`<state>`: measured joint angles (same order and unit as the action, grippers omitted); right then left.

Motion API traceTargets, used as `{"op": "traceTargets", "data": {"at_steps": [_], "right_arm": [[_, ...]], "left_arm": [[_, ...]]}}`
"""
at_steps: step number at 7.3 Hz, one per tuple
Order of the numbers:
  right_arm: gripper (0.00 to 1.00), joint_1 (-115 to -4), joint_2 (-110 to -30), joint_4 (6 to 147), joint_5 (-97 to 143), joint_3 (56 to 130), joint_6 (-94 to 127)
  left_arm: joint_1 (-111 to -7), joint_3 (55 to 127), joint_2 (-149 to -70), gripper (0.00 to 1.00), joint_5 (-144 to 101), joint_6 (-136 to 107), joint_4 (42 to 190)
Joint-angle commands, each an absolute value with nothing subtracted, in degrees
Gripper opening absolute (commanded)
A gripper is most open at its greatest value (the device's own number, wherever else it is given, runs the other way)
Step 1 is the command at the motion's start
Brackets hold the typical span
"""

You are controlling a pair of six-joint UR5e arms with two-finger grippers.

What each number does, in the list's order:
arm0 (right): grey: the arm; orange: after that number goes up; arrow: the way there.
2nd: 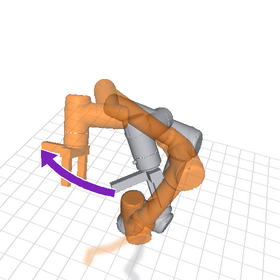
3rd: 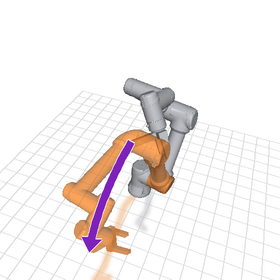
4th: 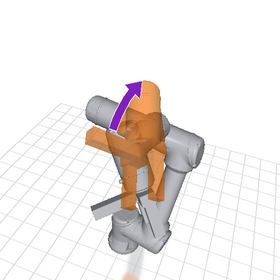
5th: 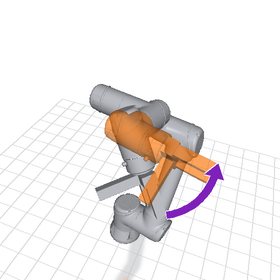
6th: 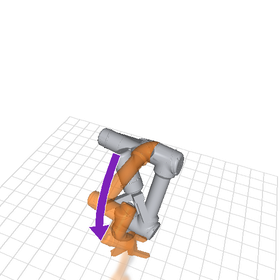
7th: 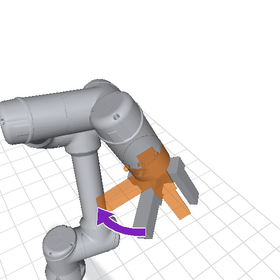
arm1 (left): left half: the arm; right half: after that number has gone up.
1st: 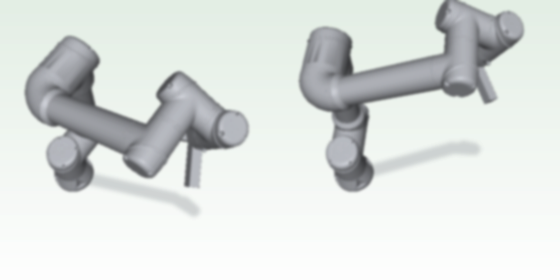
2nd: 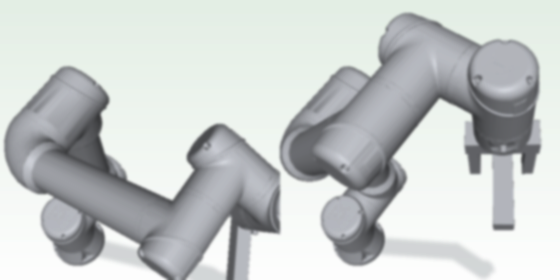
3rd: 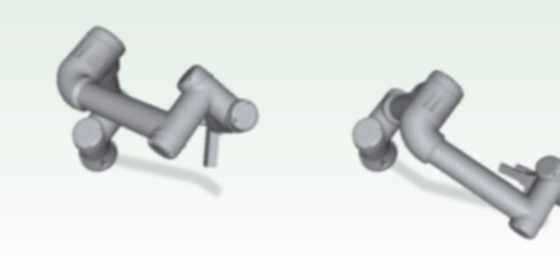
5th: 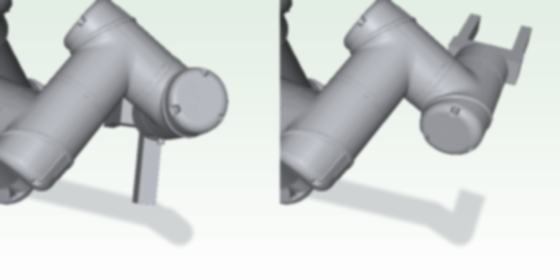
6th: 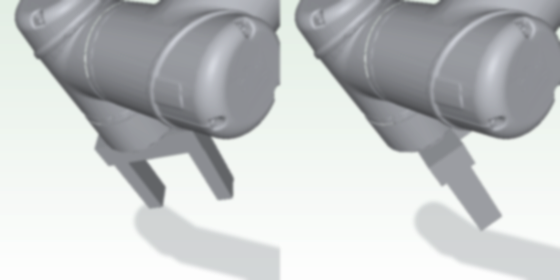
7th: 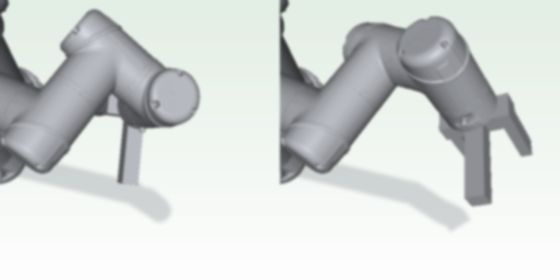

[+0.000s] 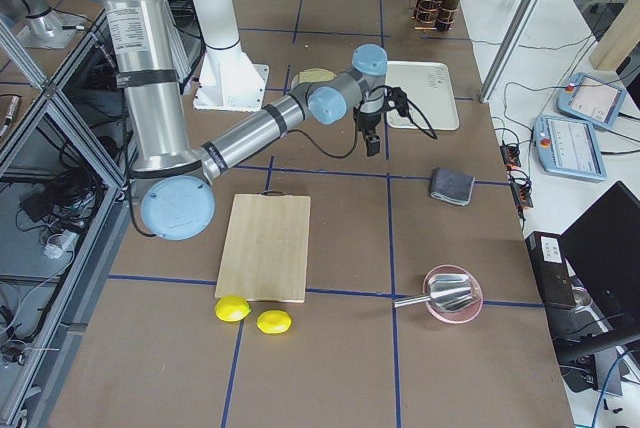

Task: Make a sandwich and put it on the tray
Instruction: 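Open the right gripper and withdraw the right arm away from the plate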

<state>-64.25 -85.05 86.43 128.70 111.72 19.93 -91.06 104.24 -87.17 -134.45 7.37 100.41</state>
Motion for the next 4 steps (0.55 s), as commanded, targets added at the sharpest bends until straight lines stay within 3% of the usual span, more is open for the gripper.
{"op": "traceTargets", "data": {"at_steps": [1,3,4], "right_arm": [[1.0,-79.1,-96.2,90.4,129.3,109.8,-3.3],[1.0,-88.5,-104.6,91.1,129.2,107.0,-4.7],[1.0,-92.0,-105.0,91.3,129.4,106.2,-6.7]], "left_arm": [[-91.1,104.6,-92.0,1.0,-134.9,6.0,107.4],[-90.7,102.8,-92.2,1.0,-148.4,2.5,110.9],[-88.4,103.8,-91.1,1.0,-149.5,1.0,120.8]]}}
